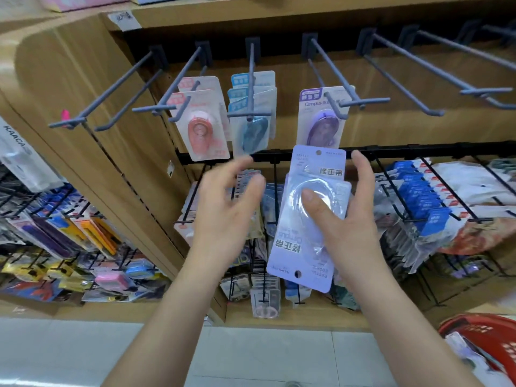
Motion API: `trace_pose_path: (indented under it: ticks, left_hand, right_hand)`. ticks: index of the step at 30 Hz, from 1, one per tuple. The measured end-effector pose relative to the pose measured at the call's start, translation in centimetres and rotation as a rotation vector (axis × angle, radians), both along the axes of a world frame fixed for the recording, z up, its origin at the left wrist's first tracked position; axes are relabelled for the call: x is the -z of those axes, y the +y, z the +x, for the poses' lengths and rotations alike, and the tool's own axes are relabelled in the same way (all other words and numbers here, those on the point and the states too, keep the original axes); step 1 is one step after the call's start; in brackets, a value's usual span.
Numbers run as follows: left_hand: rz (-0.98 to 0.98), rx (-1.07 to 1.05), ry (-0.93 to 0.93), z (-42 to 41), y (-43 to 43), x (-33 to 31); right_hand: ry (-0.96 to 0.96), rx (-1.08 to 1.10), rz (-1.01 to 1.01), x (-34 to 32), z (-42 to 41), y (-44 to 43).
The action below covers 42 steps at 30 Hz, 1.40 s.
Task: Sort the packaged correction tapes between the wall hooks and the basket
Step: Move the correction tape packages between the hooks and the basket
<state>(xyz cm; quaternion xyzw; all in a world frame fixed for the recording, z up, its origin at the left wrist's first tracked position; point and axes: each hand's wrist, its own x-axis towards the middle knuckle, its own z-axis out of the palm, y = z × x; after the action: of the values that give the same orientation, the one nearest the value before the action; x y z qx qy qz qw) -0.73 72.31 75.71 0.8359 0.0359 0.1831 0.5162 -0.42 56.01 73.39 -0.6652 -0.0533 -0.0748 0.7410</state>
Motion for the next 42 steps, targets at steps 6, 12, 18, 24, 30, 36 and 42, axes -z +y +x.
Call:
trace_pose_path:
  ticks: [6, 12, 18, 24, 30, 36, 42]
  left_hand:
    - [-0.191, 0.190, 0.197, -3.8, -1.6, 1.2]
    - [-0.525, 0.248, 0.281, -3.9, -0.2, 1.0]
    - [-0.609, 0.205, 0.270, -3.8, 1.1, 1.5]
    - [-0.471, 0.151, 0.223, -4.4, 3.4, 1.4]
    - [-0.180, 0.112, 0.213, -5.1, 8.4, -0.2]
    - [0.265, 0.225, 0.174, -4.6, 12.2, -2.8]
    - [-0.318, 0.066, 0.022, -3.8, 14.1, -3.7]
  right_hand:
    - [0.058, -0.043, 0.121, 0.6, 0.2, 1.7]
    - [0.167, -0.244, 0.199, 0.5, -0.3, 1.5]
    - [0.081, -0.394, 0.014, 0.9, 0.2, 0.6]
    - [0.070, -0.460, -0.012, 0.8, 0.5, 1.1]
    - [0.086, -0.393, -0.095, 0.0, 0.7, 2.4]
    - [0.096, -0.547, -0.222, -0.1, 0.1, 5.7]
    - [0.123, -0.507, 0.013, 0.3, -0.1, 8.9]
